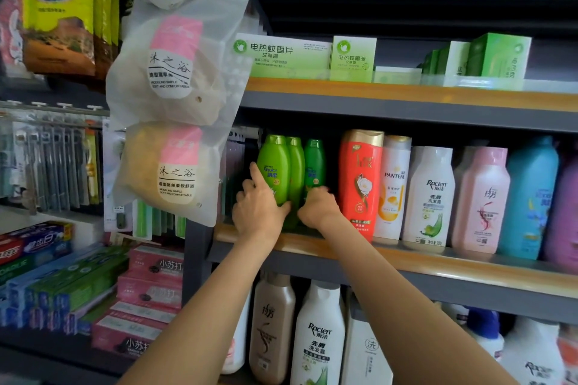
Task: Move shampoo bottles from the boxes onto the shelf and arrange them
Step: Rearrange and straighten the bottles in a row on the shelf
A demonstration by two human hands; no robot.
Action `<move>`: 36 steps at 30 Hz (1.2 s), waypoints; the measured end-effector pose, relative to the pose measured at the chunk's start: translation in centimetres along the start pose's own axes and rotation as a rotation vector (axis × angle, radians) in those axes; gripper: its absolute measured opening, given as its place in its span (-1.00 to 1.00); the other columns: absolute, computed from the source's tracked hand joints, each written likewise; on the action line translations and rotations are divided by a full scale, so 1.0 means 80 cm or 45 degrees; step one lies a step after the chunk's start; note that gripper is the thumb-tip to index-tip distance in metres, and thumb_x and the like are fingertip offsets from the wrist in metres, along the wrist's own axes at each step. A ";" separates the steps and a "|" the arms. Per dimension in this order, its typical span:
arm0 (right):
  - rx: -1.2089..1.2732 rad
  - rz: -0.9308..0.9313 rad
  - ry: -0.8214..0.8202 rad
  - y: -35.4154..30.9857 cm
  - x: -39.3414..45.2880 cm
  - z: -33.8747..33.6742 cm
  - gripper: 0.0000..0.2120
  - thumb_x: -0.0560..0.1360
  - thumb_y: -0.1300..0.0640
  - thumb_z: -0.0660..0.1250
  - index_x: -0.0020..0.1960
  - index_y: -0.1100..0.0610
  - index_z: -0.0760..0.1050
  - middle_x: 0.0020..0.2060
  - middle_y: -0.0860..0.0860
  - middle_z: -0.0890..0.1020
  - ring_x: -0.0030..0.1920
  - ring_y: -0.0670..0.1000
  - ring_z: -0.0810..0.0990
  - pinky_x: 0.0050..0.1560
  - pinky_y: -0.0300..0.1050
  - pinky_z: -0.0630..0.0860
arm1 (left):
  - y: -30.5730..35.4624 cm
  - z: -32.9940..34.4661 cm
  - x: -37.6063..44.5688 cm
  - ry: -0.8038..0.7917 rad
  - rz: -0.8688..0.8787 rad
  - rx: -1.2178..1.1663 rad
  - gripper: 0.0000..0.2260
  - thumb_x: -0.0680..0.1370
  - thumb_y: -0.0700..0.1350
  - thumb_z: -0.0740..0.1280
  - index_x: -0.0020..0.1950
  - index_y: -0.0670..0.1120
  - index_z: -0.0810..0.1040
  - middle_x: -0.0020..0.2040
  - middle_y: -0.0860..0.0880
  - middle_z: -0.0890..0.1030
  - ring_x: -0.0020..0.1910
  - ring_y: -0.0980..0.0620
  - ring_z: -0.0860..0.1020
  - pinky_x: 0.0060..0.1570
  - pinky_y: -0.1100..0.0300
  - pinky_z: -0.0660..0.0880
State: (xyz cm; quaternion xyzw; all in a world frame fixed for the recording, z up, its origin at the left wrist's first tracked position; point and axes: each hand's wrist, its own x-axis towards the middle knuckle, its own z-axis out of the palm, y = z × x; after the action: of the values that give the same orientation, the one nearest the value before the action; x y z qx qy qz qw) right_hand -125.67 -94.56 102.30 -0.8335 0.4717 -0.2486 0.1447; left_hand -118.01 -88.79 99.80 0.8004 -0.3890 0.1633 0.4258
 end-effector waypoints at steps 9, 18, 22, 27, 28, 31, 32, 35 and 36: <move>0.063 0.014 -0.120 -0.009 0.006 0.003 -0.56 0.56 0.19 0.19 0.36 0.38 0.25 0.30 0.28 0.39 0.32 0.20 0.39 0.23 -0.07 0.40 | 0.000 0.001 0.001 -0.014 -0.018 0.000 -0.15 0.45 0.07 0.41 0.51 -0.13 -0.06 0.32 -0.19 0.39 0.24 -0.19 0.44 0.07 -0.04 0.43; -0.060 -0.019 -0.104 -0.018 0.011 0.010 -0.66 0.57 0.31 0.08 0.32 0.36 0.32 0.31 0.31 0.35 0.26 0.17 0.43 0.18 -0.11 0.41 | -0.003 -0.003 0.001 -0.063 -0.030 0.020 -0.21 0.47 0.10 0.37 0.51 -0.12 -0.02 0.22 -0.16 0.50 0.17 -0.20 0.51 -0.02 -0.03 0.46; -0.099 -0.022 -0.112 -0.019 0.012 0.010 -0.66 0.57 0.33 0.09 0.34 0.35 0.30 0.32 0.31 0.35 0.29 0.17 0.40 0.20 -0.11 0.41 | -0.002 -0.005 -0.001 -0.066 -0.026 0.025 -0.24 0.47 0.10 0.37 0.50 -0.12 0.03 0.20 -0.17 0.52 0.17 -0.20 0.51 -0.01 -0.03 0.46; -0.045 -0.027 -0.130 -0.016 0.011 0.008 -0.67 0.58 0.29 0.12 0.32 0.32 0.34 0.31 0.27 0.37 0.23 0.18 0.48 0.17 -0.10 0.44 | 0.000 -0.008 -0.003 -0.085 0.004 -0.005 -0.31 0.48 0.09 0.37 0.47 -0.09 0.12 0.15 -0.18 0.55 0.13 -0.23 0.53 -0.05 -0.02 0.46; -0.014 -0.023 -0.126 -0.015 0.011 0.008 -0.67 0.58 0.28 0.13 0.32 0.32 0.34 0.30 0.27 0.38 0.23 0.18 0.48 0.17 -0.09 0.44 | -0.001 -0.008 -0.002 -0.088 0.011 -0.010 -0.32 0.48 0.09 0.37 0.46 -0.09 0.14 0.14 -0.18 0.56 0.12 -0.23 0.53 -0.05 -0.02 0.46; 0.155 -0.035 -0.037 -0.014 0.006 0.005 -0.68 0.55 0.28 0.16 0.28 0.34 0.34 0.26 0.27 0.42 0.23 0.22 0.47 0.17 -0.05 0.43 | -0.005 -0.007 0.004 -0.130 0.017 -0.040 -0.37 0.47 0.10 0.37 0.42 -0.10 0.20 0.13 -0.18 0.57 0.10 -0.24 0.54 -0.05 -0.03 0.47; 0.210 -0.052 0.030 -0.014 0.002 0.003 -0.67 0.53 0.30 0.16 0.28 0.35 0.32 0.25 0.27 0.43 0.23 0.24 0.46 0.17 -0.02 0.42 | -0.006 -0.007 0.006 -0.152 0.021 -0.048 -0.38 0.48 0.10 0.36 0.41 -0.11 0.21 0.14 -0.18 0.57 0.11 -0.24 0.54 -0.04 -0.04 0.47; 0.225 -0.165 0.234 -0.015 -0.018 0.007 -0.55 0.48 0.34 0.16 0.35 0.37 0.22 0.29 0.28 0.38 0.27 0.27 0.39 0.22 0.03 0.36 | -0.006 -0.008 0.008 -0.202 0.045 -0.012 -0.41 0.52 0.07 0.31 0.44 -0.12 0.16 0.18 -0.20 0.55 0.14 -0.25 0.52 -0.01 -0.03 0.45; 0.187 -0.223 0.261 -0.015 -0.024 0.012 -0.50 0.47 0.33 0.16 0.39 0.36 0.16 0.33 0.27 0.33 0.30 0.26 0.36 0.24 0.04 0.35 | -0.006 -0.009 0.007 -0.215 0.056 0.005 -0.41 0.54 0.05 0.29 0.46 -0.12 0.13 0.18 -0.20 0.54 0.15 -0.25 0.51 0.01 -0.03 0.44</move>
State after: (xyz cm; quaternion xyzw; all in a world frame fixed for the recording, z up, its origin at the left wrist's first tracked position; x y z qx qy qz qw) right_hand -125.14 -92.31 101.52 -0.8290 0.3900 -0.3778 0.1340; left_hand -117.21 -88.31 100.28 0.8034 -0.4408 0.1054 0.3862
